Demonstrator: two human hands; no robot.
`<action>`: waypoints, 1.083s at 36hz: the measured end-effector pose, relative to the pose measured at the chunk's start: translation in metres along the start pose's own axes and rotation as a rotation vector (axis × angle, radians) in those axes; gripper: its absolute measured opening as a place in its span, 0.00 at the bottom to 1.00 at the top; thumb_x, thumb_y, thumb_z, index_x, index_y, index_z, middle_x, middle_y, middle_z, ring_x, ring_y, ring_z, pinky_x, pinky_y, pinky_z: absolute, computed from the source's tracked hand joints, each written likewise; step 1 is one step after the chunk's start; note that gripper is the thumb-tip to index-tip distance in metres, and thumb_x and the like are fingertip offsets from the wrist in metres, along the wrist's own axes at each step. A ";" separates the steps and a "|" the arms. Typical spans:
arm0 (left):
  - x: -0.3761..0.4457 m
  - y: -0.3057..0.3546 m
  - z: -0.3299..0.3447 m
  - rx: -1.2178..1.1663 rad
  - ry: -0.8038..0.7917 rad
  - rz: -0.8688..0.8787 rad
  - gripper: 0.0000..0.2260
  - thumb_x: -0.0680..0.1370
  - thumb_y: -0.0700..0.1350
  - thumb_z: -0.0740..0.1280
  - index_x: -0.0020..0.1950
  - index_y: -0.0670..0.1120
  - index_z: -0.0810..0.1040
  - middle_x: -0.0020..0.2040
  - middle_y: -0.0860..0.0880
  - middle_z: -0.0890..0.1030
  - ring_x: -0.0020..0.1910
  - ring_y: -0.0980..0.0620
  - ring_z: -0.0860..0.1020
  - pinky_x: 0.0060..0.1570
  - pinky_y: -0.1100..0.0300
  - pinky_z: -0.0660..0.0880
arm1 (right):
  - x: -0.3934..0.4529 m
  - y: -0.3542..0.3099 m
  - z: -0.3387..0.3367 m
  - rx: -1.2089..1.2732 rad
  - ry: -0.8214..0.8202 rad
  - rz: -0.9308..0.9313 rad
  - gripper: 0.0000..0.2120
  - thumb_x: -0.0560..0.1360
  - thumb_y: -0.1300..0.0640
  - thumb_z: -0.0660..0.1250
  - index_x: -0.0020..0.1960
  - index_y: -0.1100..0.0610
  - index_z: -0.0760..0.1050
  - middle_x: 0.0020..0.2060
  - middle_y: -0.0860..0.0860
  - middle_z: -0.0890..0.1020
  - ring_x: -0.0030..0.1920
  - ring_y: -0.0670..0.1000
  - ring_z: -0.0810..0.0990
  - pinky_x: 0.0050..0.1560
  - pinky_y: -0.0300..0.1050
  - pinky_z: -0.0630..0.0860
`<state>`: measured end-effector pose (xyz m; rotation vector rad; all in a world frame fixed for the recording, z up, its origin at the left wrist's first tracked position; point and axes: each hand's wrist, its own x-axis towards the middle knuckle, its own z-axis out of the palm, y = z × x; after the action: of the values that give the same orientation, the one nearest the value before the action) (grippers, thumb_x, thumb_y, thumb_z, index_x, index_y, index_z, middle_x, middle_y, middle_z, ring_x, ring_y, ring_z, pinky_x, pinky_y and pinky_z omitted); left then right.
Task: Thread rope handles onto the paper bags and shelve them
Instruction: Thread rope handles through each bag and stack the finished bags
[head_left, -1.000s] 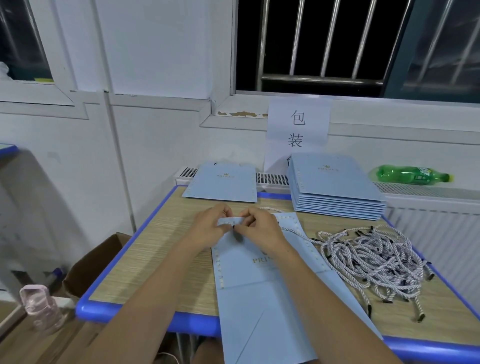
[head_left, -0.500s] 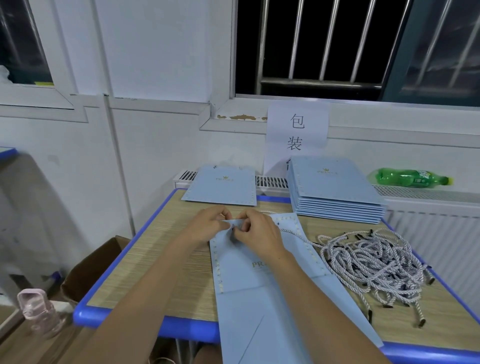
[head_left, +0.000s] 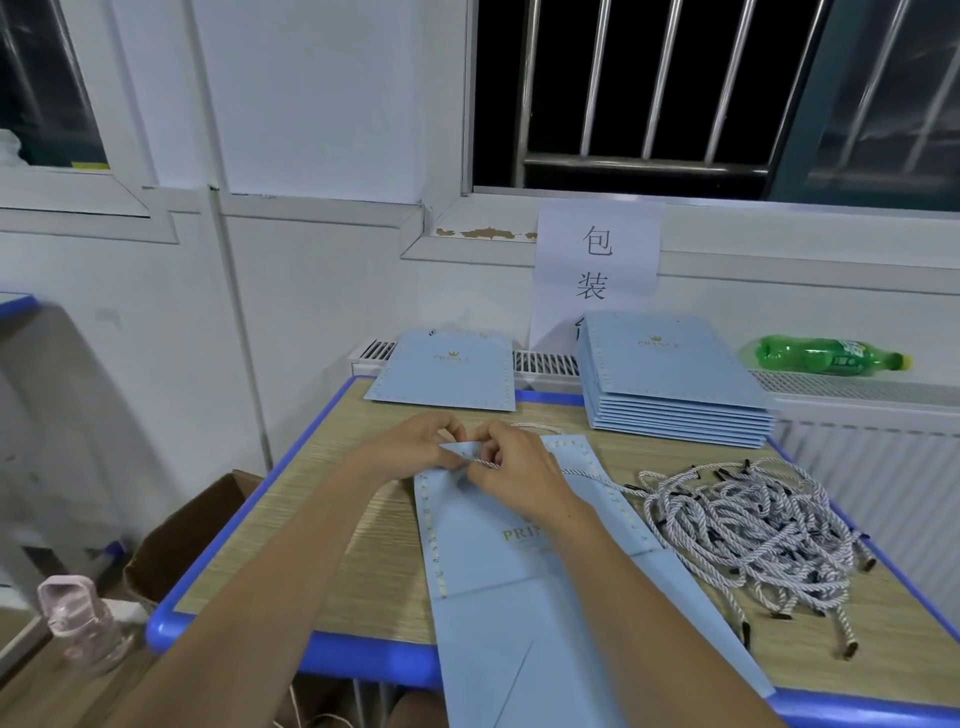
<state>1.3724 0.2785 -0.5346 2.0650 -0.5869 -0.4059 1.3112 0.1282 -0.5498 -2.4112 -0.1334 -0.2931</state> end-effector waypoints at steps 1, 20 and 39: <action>-0.001 0.001 0.000 -0.007 -0.006 -0.002 0.09 0.74 0.35 0.68 0.44 0.48 0.72 0.40 0.46 0.80 0.37 0.49 0.77 0.38 0.57 0.72 | 0.000 0.000 0.000 0.001 -0.003 0.000 0.09 0.71 0.56 0.66 0.49 0.48 0.71 0.36 0.44 0.76 0.38 0.46 0.73 0.41 0.43 0.68; 0.004 0.003 0.006 0.355 0.159 0.120 0.08 0.70 0.43 0.73 0.42 0.53 0.75 0.43 0.55 0.78 0.46 0.55 0.76 0.47 0.59 0.72 | -0.003 0.004 -0.001 -0.018 0.037 -0.026 0.11 0.71 0.57 0.66 0.53 0.52 0.74 0.39 0.47 0.76 0.39 0.48 0.74 0.40 0.43 0.70; 0.003 0.019 -0.014 0.055 -0.044 0.032 0.08 0.76 0.39 0.67 0.40 0.49 0.81 0.42 0.50 0.81 0.42 0.55 0.78 0.47 0.64 0.71 | -0.001 0.002 -0.006 0.084 0.123 -0.075 0.10 0.70 0.60 0.67 0.52 0.55 0.73 0.33 0.43 0.73 0.35 0.45 0.71 0.43 0.48 0.74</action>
<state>1.3774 0.2775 -0.5117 2.1011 -0.6640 -0.4217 1.3095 0.1223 -0.5467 -2.3012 -0.1777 -0.4598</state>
